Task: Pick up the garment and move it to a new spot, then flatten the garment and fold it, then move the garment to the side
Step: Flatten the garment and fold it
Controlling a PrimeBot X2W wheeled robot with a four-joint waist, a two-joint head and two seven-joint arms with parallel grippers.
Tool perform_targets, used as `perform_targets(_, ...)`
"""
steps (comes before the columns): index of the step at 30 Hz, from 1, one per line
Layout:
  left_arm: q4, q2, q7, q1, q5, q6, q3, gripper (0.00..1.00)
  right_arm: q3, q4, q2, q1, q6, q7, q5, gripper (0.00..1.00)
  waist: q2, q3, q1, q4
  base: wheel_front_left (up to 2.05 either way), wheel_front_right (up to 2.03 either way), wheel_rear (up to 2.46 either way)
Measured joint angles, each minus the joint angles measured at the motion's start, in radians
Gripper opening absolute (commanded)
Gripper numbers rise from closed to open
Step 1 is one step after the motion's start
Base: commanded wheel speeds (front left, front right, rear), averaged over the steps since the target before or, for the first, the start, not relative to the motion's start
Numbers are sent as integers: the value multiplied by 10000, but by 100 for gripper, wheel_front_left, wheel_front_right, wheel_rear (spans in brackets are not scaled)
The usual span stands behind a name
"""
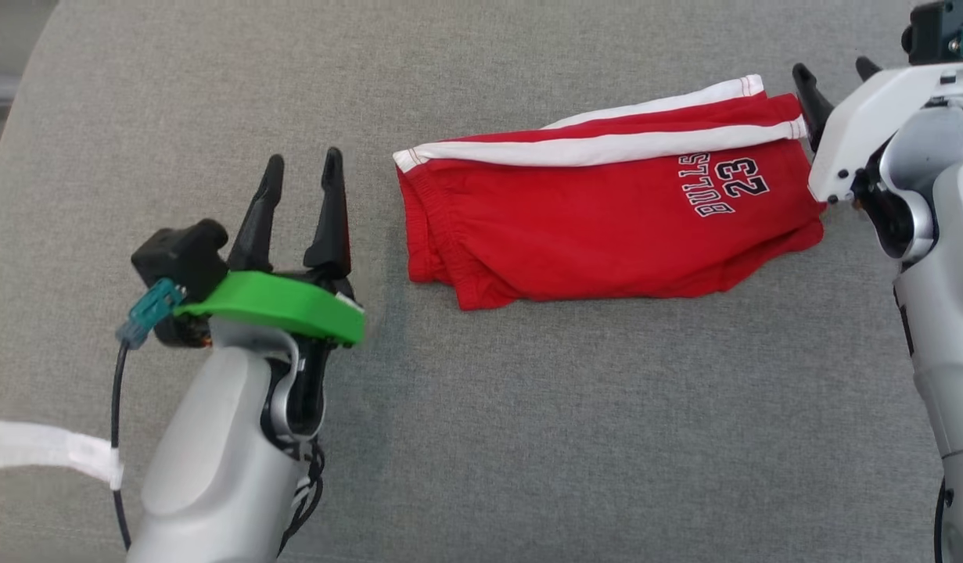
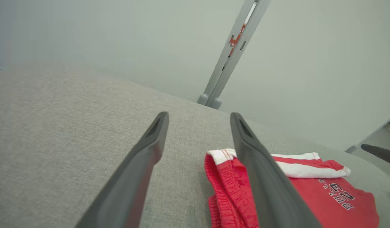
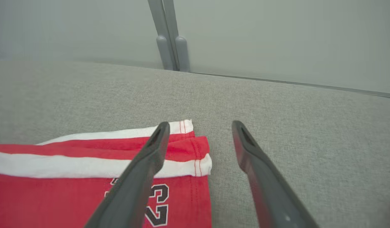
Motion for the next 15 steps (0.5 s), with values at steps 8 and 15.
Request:
perform_targets(8, -1967, -167, -2, 2507, 3221, -512, 1795, 100, -512, 642, 36, 825, -2, 0, 178, 100, 0, -372, -1, -63, 0, 0, 0)
perform_targets(15, -2869, -422, -2, 4000, 4019, -748, 3055, 100, -917, 1400, 215, 921, -2, -257, 10, 100, 0, -265, -1, 270, 0, 0, 0)
